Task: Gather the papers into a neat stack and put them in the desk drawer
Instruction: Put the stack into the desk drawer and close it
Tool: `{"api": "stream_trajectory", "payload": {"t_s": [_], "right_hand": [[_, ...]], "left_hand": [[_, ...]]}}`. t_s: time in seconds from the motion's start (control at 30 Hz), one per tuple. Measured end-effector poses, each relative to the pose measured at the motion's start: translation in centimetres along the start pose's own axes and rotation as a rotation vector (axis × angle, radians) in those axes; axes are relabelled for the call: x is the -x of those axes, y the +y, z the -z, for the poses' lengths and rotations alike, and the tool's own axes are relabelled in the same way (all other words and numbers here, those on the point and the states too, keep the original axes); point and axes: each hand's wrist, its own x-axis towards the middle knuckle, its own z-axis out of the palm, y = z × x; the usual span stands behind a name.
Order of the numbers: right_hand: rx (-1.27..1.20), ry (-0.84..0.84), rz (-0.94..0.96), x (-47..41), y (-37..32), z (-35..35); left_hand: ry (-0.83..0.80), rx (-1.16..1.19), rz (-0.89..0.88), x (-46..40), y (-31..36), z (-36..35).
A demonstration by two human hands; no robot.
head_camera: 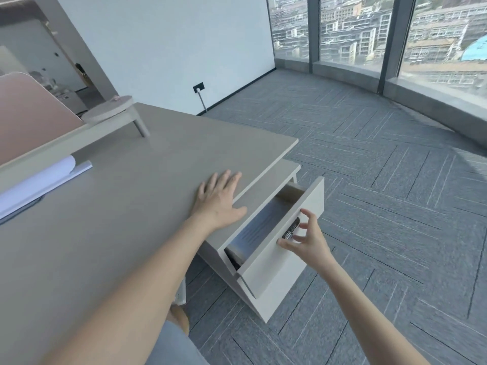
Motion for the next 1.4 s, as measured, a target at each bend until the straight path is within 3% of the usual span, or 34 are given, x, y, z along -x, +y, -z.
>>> {"api": "stream_trajectory", "payload": {"t_s": [0.8,1.17,1.27,1.4], "right_hand": [[0.066,0.085,-0.070,-3.6,-1.7,-6.9],[0.185,-0.111,-0.045,-2.4,-2.5,-6.1],[0.184,-0.109,-0.068,-2.7,-2.2,-6.2],[0.198,-0.012,-0.069,-2.6,-3.5,-6.0]], "left_hand": [[0.029,0.080,0.015,-0.2,0.0,-0.2],[0.029,0.055,0.022,0.0,0.4,-0.1],[0.066,0.128,0.020,0.4,0.2,0.3],[0.080,0.433,0.072,1.1,-0.1,0.9]]}}
